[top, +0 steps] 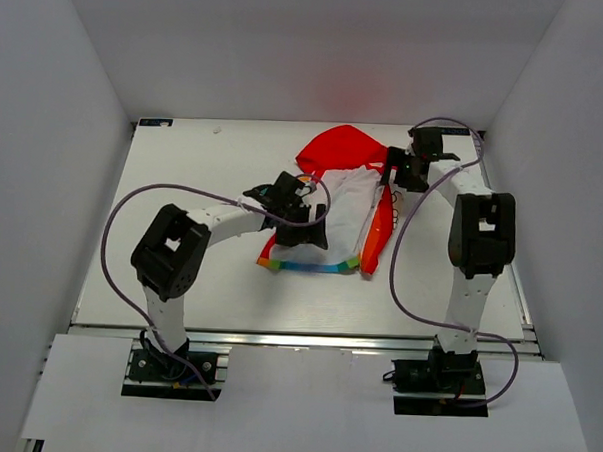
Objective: Zip up the jacket
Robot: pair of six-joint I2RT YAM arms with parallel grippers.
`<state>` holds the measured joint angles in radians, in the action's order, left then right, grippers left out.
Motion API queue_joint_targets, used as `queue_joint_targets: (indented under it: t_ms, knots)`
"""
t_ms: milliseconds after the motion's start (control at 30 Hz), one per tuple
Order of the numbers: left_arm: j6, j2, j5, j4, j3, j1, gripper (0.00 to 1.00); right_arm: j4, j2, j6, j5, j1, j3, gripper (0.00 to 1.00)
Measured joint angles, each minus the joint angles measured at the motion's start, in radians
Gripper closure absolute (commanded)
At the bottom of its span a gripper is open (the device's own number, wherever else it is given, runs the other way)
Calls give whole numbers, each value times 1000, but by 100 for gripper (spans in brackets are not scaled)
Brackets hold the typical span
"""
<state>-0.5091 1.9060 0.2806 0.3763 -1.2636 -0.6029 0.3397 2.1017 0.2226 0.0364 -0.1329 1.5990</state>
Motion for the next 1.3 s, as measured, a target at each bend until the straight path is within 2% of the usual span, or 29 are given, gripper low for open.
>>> queue_joint_targets:
  t_ms: [67, 167, 300, 433, 533, 667, 767, 800, 833, 1067, 1133, 1167, 1200, 1267, 1300]
  knots:
    - [-9, -55, -9, 43, 10, -38, 2, 14, -76, -25, 7, 0, -52, 11]
    - [-28, -179, -67, 96, 10, -34, 2, 24, -310, -51, -25, -46, -246, 11]
    - [-78, -355, -177, 164, 7, -5, 2, 58, -606, -37, -84, -196, -428, 11]
    - [-134, -464, -259, 215, 49, 39, 2, 74, -733, 31, -121, -352, -547, 11]
    - [-175, -476, -296, 253, 140, 79, 2, 124, -733, 92, -177, -441, -617, 11]
    - [-223, -422, -347, 304, 244, 104, 4, 171, -721, 172, -231, -513, -689, 18]
    - [-251, -373, -370, 324, 264, 103, 7, 175, -706, 217, -261, -515, -711, 25]
    - [-259, -361, -375, 321, 264, 103, 9, 171, -699, 227, -269, -515, -715, 35]
    - [-263, -352, -378, 317, 264, 103, 13, 163, -688, 237, -277, -515, -718, 39]
    - [-285, -262, -370, 266, 274, 95, 20, 129, -615, 307, -332, -515, -725, 43]
    - [-289, -255, -369, 247, 293, 77, 20, 130, -608, 325, -352, -515, -732, 48]
    - [-291, -255, -371, 246, 298, 64, 22, 131, -607, 332, -359, -515, -737, 54]
    - [-294, -256, -373, 243, 300, 55, 23, 129, -608, 343, -367, -515, -744, 72]
    - [-298, -256, -379, 235, 300, 40, 28, 123, -613, 358, -376, -515, -764, 83]
    - [-302, -253, -379, 228, 300, 35, 30, 121, -620, 364, -377, -514, -777, 84]
